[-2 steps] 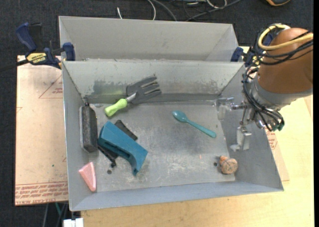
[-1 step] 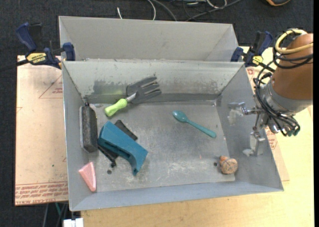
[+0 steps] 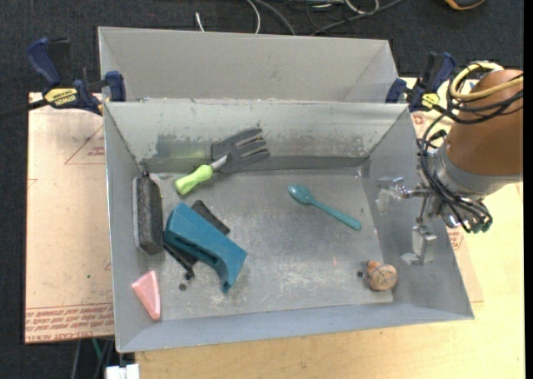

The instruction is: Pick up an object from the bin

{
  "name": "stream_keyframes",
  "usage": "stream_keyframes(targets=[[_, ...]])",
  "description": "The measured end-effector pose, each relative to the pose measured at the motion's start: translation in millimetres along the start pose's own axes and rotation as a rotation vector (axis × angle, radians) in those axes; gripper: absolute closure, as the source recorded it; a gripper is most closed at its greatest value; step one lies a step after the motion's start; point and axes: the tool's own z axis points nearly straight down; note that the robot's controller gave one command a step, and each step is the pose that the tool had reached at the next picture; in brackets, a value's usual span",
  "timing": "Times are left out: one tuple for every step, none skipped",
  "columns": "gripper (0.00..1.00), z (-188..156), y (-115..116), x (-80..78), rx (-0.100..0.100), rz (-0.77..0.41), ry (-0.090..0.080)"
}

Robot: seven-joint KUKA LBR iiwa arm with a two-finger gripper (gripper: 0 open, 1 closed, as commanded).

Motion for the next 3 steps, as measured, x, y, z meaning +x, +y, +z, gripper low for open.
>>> stream_keyframes(targets=[[0.00,38.5,2.6,9.4,-0.002,-0.251,0.000],[0.00,81.1,5.5,41.8,-0.005,-0.101,0.002],[1.00,93.9,0.6,49.2,0.003,-0.205,-0.012]])
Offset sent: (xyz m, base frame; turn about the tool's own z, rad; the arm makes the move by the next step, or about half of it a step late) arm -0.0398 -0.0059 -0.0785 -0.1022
